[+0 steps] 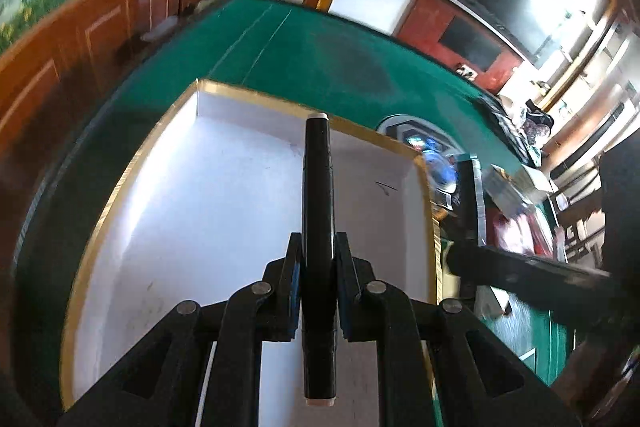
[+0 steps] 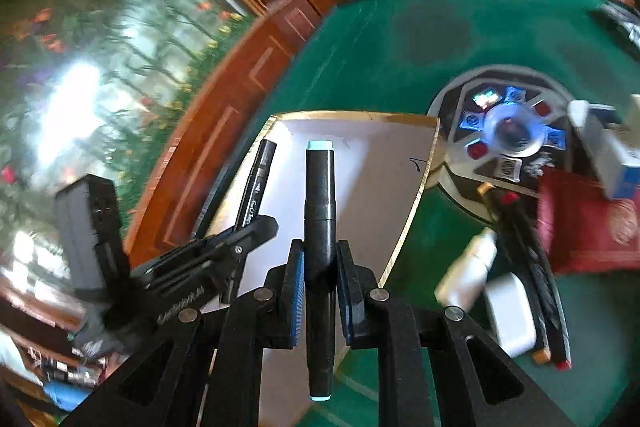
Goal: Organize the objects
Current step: 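Lower both markers into the white tray and open both tools, then grasp the white charger with the left tool while the right tool grasps the white bottle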
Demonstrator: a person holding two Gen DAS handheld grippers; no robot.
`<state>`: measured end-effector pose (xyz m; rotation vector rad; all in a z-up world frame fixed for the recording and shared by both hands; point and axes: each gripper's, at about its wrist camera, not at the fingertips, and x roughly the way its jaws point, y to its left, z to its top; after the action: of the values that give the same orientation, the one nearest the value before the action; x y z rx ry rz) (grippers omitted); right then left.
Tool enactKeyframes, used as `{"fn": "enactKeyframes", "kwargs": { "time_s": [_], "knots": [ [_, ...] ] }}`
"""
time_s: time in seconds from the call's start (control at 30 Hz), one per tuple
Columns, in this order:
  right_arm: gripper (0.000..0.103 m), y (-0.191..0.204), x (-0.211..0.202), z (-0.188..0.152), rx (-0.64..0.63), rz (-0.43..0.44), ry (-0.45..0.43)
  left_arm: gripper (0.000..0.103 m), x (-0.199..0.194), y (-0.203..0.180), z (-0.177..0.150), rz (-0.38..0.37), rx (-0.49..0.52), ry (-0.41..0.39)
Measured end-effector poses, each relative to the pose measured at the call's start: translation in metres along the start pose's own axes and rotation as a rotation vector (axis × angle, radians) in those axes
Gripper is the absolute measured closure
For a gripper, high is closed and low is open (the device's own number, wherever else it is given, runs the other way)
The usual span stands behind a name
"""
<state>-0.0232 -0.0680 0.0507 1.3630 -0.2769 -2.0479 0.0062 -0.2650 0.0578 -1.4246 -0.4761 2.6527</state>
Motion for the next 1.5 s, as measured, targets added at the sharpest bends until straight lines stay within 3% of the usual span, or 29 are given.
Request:
{"fn": "enactKeyframes", "kwargs": {
  "time_s": [0.23, 0.3, 0.4, 0.53, 0.7, 0.77, 0.8, 1.0, 1.13, 1.27, 1.33, 1.4, 1.5],
  "knots": [
    [0.086, -0.008, 0.054, 0.025, 0.022, -0.089, 0.045, 0.086, 0.039, 0.009, 0.014, 0.032, -0.046, 0.034],
    [0.086, -0.009, 0.057, 0.03, 0.02, -0.105, 0.047, 0.067, 0.041, 0.01, 0.015, 0.014, -0.052, 0.031],
    [0.086, -0.015, 0.059, 0.035, 0.021, -0.123, 0.04, 0.054, 0.043, 0.013, 0.016, 0.04, -0.058, 0.022],
    [0.084, -0.02, 0.061, 0.037, 0.014, -0.135, 0.04, 0.045, 0.038, 0.021, 0.015, 0.013, -0.105, -0.002],
    [0.058, -0.021, 0.034, 0.036, 0.016, -0.125, -0.029, 0.037, 0.011, 0.017, 0.009, 0.04, -0.085, -0.066],
    [0.044, -0.023, 0.011, 0.033, 0.011, -0.125, -0.074, 0.035, -0.003, 0.013, 0.003, 0.037, -0.077, -0.095],
    [0.042, -0.025, -0.002, 0.03, 0.005, -0.129, -0.098, 0.034, -0.009, 0.01, 0.0, 0.031, -0.076, -0.104],
    [0.04, -0.037, -0.09, 0.017, -0.037, -0.258, -0.204, 0.032, -0.041, -0.02, -0.016, -0.048, -0.033, -0.13],
    [0.04, -0.021, -0.179, 0.018, -0.055, -0.297, -0.286, 0.032, -0.084, -0.052, -0.02, -0.177, -0.009, -0.151],
    [0.038, 0.016, -0.275, 0.023, -0.073, -0.331, -0.359, 0.029, -0.154, -0.085, -0.015, -0.326, 0.031, -0.186],
    [0.036, 0.041, -0.328, 0.03, -0.074, -0.348, -0.383, 0.026, -0.193, -0.101, -0.008, -0.363, 0.066, -0.22],
    [0.031, 0.071, -0.381, 0.04, -0.096, -0.413, -0.402, 0.018, -0.234, -0.122, 0.006, -0.364, 0.12, -0.269],
    [0.027, 0.106, -0.452, 0.056, -0.104, -0.562, -0.49, 0.017, -0.28, -0.148, 0.033, -0.325, 0.173, -0.332]
  ]
}}
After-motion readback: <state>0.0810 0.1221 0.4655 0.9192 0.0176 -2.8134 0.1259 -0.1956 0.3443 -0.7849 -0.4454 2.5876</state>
